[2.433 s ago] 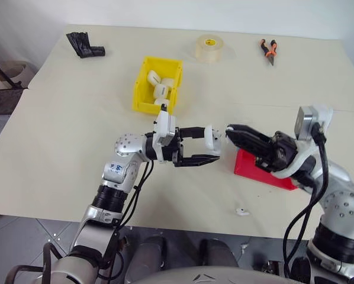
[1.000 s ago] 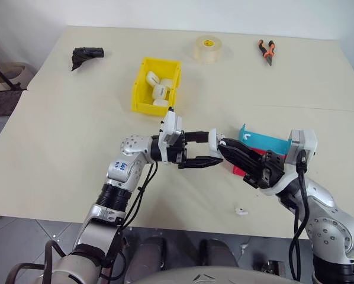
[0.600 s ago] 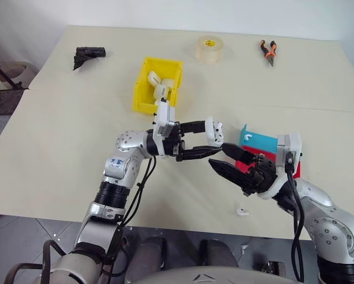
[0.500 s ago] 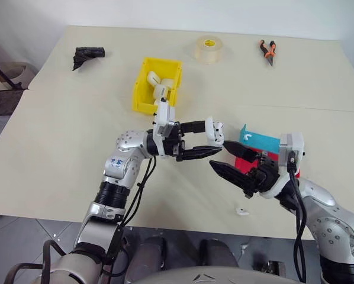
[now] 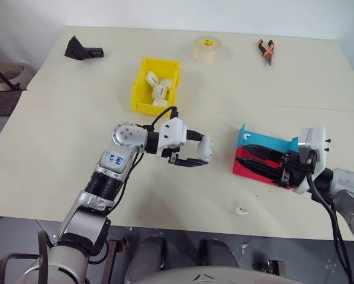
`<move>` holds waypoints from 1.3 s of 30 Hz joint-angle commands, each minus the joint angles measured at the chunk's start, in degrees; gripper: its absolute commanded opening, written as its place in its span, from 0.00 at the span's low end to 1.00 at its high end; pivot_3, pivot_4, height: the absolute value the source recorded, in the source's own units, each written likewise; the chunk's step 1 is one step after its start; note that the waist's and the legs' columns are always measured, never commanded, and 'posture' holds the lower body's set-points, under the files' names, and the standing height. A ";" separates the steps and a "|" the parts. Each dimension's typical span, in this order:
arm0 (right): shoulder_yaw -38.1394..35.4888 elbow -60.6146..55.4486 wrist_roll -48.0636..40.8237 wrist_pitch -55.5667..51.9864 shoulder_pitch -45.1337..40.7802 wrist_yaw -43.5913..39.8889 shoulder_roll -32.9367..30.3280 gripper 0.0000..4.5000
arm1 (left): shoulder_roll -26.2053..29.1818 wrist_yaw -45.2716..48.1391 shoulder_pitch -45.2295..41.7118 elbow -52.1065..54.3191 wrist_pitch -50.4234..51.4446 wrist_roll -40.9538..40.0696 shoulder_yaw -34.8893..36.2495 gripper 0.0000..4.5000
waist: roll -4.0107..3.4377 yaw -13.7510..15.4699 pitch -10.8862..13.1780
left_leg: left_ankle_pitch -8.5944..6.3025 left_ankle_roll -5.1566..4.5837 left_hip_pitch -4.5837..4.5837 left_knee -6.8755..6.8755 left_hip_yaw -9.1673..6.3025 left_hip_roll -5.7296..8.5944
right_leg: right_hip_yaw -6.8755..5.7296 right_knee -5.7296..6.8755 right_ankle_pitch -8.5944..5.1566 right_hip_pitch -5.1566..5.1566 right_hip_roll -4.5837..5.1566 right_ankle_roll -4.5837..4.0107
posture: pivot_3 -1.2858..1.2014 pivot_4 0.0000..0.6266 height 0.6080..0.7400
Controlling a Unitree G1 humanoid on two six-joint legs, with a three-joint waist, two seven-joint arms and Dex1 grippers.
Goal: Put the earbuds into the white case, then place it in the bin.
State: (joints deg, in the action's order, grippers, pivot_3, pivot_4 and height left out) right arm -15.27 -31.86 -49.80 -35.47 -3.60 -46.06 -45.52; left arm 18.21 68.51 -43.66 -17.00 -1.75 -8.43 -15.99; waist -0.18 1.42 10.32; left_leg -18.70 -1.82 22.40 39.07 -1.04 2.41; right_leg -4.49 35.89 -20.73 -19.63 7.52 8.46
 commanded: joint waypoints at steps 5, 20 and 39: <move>7.42 -2.84 0.65 -2.55 -8.13 2.74 1.59 0.01 | -1.15 0.15 -1.18 0.07 -0.54 0.38 -1.11 0.62 | 0.03 -0.03 0.02 | 0.00 0.00 0.01 0.01 -0.03 0.00 | -0.02 0.00 0.00 0.00 0.01 0.00 | 0.52 0.24 1.00; 14.96 -1.27 4.71 -7.13 -16.06 5.44 4.16 0.01 | -1.08 -0.05 0.14 1.71 0.23 0.07 -0.99 0.62 | 0.06 0.02 0.03 | 0.00 0.00 0.04 0.02 -0.10 0.05 | -0.06 0.05 0.00 -0.02 0.05 0.00 | 0.52 0.24 1.00; -4.37 3.30 6.67 4.68 5.98 -1.06 4.62 0.04 | -2.95 -4.21 4.27 7.50 5.56 -7.10 5.58 0.62 | 0.07 0.03 0.04 | 0.00 0.00 0.03 0.01 -0.06 0.03 | -0.05 0.05 0.00 0.00 0.05 0.00 | 0.52 0.24 1.00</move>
State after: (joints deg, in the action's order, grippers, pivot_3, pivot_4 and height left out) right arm -15.10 -27.49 -42.20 -33.92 1.01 -46.62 -41.45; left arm 14.79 65.34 -40.02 -12.07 3.37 -13.71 -12.02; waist -0.11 1.45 10.36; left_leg -18.70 -1.82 22.42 39.08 -1.10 2.44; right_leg -4.53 35.94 -20.73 -19.63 7.56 8.46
